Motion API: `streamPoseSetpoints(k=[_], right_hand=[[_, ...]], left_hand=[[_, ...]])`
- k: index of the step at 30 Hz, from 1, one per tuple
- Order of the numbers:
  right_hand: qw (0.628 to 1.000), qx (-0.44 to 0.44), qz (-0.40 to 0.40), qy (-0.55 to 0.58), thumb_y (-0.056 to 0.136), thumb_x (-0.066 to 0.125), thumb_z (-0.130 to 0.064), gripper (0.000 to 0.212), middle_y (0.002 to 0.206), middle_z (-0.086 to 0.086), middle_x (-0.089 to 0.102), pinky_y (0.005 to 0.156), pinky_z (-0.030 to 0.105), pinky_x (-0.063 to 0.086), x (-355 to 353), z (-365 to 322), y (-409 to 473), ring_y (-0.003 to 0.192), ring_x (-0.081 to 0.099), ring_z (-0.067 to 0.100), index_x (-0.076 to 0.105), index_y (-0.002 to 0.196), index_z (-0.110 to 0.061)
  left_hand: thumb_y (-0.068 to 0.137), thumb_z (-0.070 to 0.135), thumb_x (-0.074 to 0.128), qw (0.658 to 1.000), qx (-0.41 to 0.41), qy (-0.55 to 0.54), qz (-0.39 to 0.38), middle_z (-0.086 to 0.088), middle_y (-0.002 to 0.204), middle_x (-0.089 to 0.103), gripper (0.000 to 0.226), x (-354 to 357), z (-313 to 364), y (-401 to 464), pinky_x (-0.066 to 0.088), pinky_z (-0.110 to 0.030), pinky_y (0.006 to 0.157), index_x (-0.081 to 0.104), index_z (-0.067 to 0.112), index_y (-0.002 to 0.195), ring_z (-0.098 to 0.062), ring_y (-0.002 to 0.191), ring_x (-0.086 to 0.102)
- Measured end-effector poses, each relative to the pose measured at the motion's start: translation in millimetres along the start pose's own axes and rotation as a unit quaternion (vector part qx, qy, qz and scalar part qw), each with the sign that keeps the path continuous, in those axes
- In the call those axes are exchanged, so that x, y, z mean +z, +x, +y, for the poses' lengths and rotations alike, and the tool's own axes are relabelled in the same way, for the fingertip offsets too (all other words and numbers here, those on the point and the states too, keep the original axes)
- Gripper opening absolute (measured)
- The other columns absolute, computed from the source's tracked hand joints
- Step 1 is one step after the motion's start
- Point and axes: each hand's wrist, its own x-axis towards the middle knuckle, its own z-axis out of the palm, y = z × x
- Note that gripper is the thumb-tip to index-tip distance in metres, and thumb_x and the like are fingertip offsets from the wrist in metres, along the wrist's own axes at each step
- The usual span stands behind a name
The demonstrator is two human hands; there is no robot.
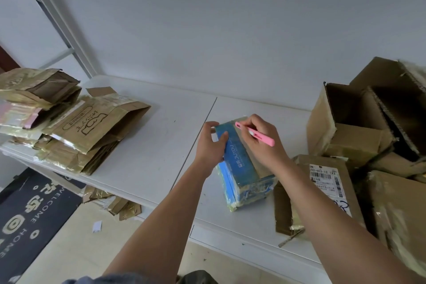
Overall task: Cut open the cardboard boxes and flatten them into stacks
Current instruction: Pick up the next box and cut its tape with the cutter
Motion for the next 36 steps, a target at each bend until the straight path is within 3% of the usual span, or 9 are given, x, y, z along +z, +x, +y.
streamPoseSetpoints(k=[4,9,14,20,26,30,32,34,36], right_hand=[[0.999,-0.018,-0.028,-0.025,0.097,0.058,-0.008,0.006,0.090,-0.004,0.063,0.069,0.010,0.044,1.3,0.3,1.4,0.082,0.061,0.001,0.056,0.093,-0.003],[0.997,-0.034,-0.039,-0.057,0.095,0.060,-0.006,0.011,0.081,-0.006,0.057,0.062,0.007,0.041,-4.1,-1.1,-0.7,0.078,0.059,-0.002,0.054,0.090,0.001],[0.993,-0.028,-0.072,-0.087,0.094,0.061,-0.009,0.012,0.080,0.003,0.059,0.058,0.017,0.046,-8.0,-2.7,-11.0,0.072,0.058,0.015,0.052,0.089,-0.003],[0.994,0.034,-0.085,-0.065,0.094,0.061,-0.011,0.014,0.075,-0.010,0.058,0.055,0.014,0.043,-20.0,-16.6,-26.5,0.071,0.059,0.008,0.053,0.083,-0.009],[0.992,0.058,-0.101,-0.038,0.096,0.059,-0.013,0.017,0.071,-0.001,0.059,0.051,0.020,0.041,-41.2,-23.0,-60.2,0.064,0.056,0.016,0.052,0.080,-0.011],[0.993,0.053,-0.094,-0.047,0.096,0.059,-0.015,0.019,0.068,-0.008,0.057,0.051,0.014,0.040,-46.1,-25.7,-80.6,0.061,0.056,0.011,0.052,0.079,-0.018],[0.992,0.055,-0.112,-0.034,0.097,0.058,-0.018,0.023,0.073,-0.011,0.059,0.057,0.024,0.051,-47.0,-23.4,-96.1,0.072,0.064,0.008,0.049,0.079,-0.027],[0.991,0.051,-0.126,-0.016,0.097,0.055,-0.024,0.021,0.077,-0.008,0.062,0.062,0.039,0.057,-46.1,-19.6,-110.4,0.083,0.070,0.019,0.047,0.080,-0.033],[0.993,0.031,-0.111,-0.019,0.097,0.052,-0.027,0.016,0.071,-0.009,0.057,0.060,0.039,0.055,-47.6,-13.3,-118.7,0.070,0.066,0.016,0.047,0.082,-0.031]], left_hand=[[0.098,0.023,0.056,1.000,0.002,0.001,0.010,0.003,0.121,0.050,0.027,1.1,-0.2,0.4,0.062,-0.042,0.066,0.044,0.024,0.122,-0.019,0.089,0.066],[0.098,0.022,0.057,1.000,-0.001,0.005,0.013,0.005,0.119,0.050,0.030,1.7,0.1,0.2,0.062,-0.046,0.070,0.043,0.023,0.124,-0.020,0.089,0.066],[0.098,0.022,0.057,1.000,0.000,0.015,0.016,0.005,0.120,0.050,0.031,3.0,0.2,-0.1,0.062,-0.043,0.071,0.043,0.022,0.126,-0.023,0.094,0.066],[0.098,0.022,0.056,1.000,-0.007,0.009,0.021,0.004,0.120,0.050,0.028,3.5,0.2,0.6,0.062,-0.038,0.065,0.042,0.023,0.123,-0.021,0.092,0.066],[0.098,0.019,0.057,1.000,-0.008,-0.001,0.020,0.004,0.116,0.051,0.025,7.9,-0.4,-2.3,0.061,-0.034,0.059,0.043,0.020,0.119,-0.020,0.086,0.066],[0.098,0.015,0.056,1.000,-0.014,0.001,0.024,0.005,0.112,0.052,0.025,12.7,-9.2,-7.9,0.061,-0.036,0.061,0.043,0.019,0.118,-0.020,0.082,0.065],[0.097,0.013,0.057,0.999,-0.023,-0.003,0.032,0.004,0.112,0.052,0.024,16.0,-17.5,-10.0,0.060,-0.033,0.057,0.043,0.018,0.116,-0.019,0.083,0.064],[0.097,0.011,0.057,0.999,-0.026,-0.008,0.037,0.004,0.112,0.052,0.024,19.1,-21.6,-11.4,0.056,-0.027,0.051,0.043,0.017,0.115,-0.018,0.082,0.063],[0.097,0.011,0.058,0.999,-0.024,0.003,0.035,0.004,0.113,0.052,0.024,24.7,-21.5,-10.0,0.056,-0.028,0.052,0.043,0.017,0.115,-0.019,0.084,0.063]])
